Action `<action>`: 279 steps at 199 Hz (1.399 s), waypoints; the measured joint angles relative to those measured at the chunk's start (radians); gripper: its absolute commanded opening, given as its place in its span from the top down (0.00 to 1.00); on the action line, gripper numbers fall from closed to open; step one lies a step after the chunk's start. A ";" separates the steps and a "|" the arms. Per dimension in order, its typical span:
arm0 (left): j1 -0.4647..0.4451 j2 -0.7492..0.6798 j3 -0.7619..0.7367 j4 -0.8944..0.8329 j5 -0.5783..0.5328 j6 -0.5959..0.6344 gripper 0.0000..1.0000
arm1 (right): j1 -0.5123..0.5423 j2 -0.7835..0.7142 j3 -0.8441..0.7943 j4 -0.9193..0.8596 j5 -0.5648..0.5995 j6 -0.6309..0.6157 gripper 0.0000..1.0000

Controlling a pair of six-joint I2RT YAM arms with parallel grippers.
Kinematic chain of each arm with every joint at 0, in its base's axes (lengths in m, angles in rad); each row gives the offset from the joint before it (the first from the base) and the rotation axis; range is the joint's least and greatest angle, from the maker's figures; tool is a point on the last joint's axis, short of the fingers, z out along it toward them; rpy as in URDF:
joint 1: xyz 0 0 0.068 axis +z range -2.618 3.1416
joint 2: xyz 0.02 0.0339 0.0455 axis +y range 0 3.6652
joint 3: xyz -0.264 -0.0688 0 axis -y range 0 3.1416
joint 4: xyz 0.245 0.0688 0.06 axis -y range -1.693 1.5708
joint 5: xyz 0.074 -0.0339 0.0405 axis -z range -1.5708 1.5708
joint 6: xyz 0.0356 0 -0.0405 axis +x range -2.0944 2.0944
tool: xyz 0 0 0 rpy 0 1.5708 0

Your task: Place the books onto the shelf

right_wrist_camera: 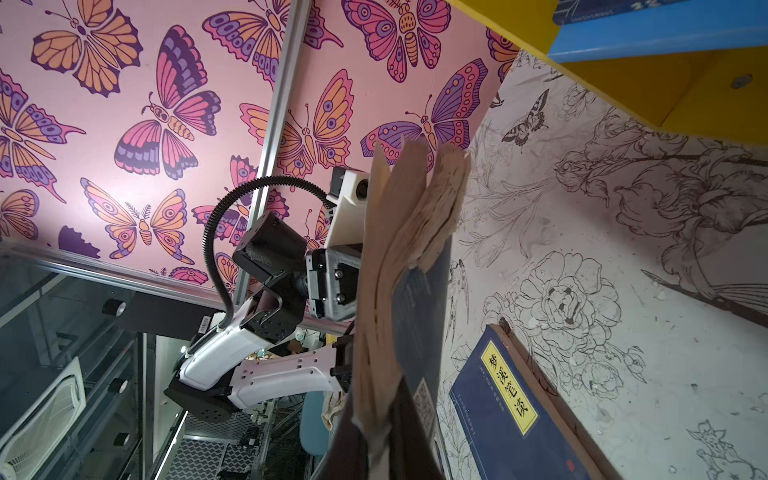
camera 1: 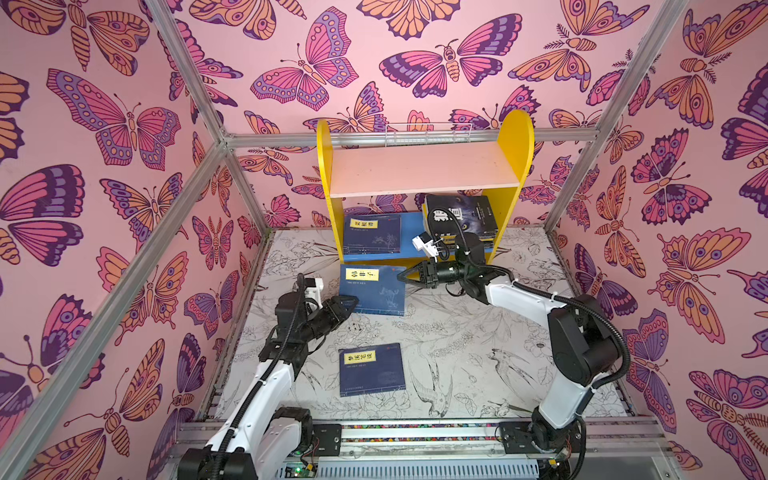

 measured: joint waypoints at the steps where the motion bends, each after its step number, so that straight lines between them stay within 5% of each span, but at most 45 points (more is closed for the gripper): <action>1: 0.000 0.000 0.000 0.002 0.002 -0.001 0.88 | 0.000 0.000 0.000 0.001 0.000 0.000 1.00; 20: 0.000 0.000 -0.001 0.055 0.026 -0.025 1.00 | -0.008 0.002 0.000 -0.023 0.023 -0.008 0.93; 57: -0.004 -0.002 -0.011 0.106 0.024 -0.051 1.00 | -0.020 0.000 -0.006 -0.148 0.157 -0.080 0.52; 92: -0.009 -0.013 -0.072 0.220 -0.021 -0.139 1.00 | -0.022 -0.039 -0.067 -0.218 0.233 -0.113 0.45; 148: -0.009 -0.024 -0.092 0.357 -0.089 -0.237 1.00 | 0.025 -0.057 -0.145 -0.116 0.146 -0.053 0.50; 223: -0.008 -0.048 -0.092 0.379 -0.119 -0.248 1.00 | 0.042 0.019 -0.113 0.195 0.097 0.181 0.93; 248: -0.008 -0.048 -0.093 0.383 -0.134 -0.249 1.00 | 0.042 0.027 -0.113 0.262 0.093 0.241 1.00; 261: -0.008 -0.049 -0.093 0.387 -0.136 -0.248 0.91 | 0.042 0.027 -0.112 0.269 0.094 0.245 1.00; 279: -0.009 -0.055 -0.093 0.372 -0.142 -0.242 0.51 | 0.043 0.024 -0.111 0.259 0.098 0.235 1.00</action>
